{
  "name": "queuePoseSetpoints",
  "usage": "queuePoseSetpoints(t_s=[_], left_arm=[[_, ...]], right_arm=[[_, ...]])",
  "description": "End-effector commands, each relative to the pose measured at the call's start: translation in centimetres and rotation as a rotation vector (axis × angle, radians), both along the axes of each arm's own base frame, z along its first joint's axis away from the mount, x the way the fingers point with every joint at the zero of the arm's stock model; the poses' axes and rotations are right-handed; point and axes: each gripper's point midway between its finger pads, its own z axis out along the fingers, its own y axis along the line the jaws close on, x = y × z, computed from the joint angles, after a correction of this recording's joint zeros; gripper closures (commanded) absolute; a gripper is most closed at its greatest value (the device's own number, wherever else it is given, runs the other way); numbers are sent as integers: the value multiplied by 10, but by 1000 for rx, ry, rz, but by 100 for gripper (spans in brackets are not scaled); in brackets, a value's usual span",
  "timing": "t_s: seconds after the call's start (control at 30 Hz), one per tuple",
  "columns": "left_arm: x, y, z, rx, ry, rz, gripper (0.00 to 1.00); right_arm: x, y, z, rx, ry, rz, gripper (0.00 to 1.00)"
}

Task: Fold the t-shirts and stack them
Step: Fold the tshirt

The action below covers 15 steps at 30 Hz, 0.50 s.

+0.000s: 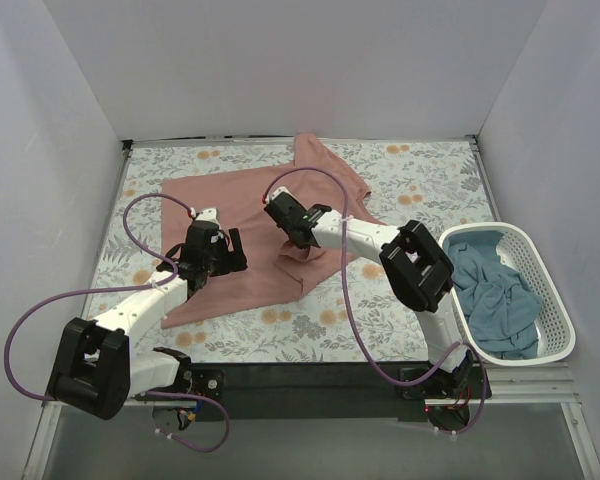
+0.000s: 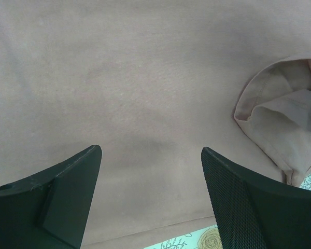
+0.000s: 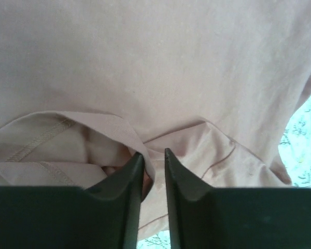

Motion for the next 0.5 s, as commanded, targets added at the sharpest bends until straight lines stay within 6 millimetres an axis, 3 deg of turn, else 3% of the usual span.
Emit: queuePoseSetpoints(t_s=[0.0,0.07,0.17,0.33,0.4,0.43,0.47], left_arm=[[7,-3,18,-10,-57,-11,23],[7,-3,17,-10,-53,-13,23],[7,-3,18,-12,-56,-11,23],[7,-3,17,-10,-55,-11,23],[7,-3,18,-12,-56,-11,23],[7,-3,18,-11,-55,-12,23],[7,-3,18,-11,-55,-13,23]], right_arm=[[8,-1,47,40,-78,-19,75],[8,-4,51,32,-89,-23,88],[8,-6,55,25,-96,-28,98],[0,-17,77,39,-110,-31,99],[-10,-27,78,26,-93,-25,99],[-14,-32,90,44,-102,-25,99],[-24,-40,84,22,-71,-16,99]])
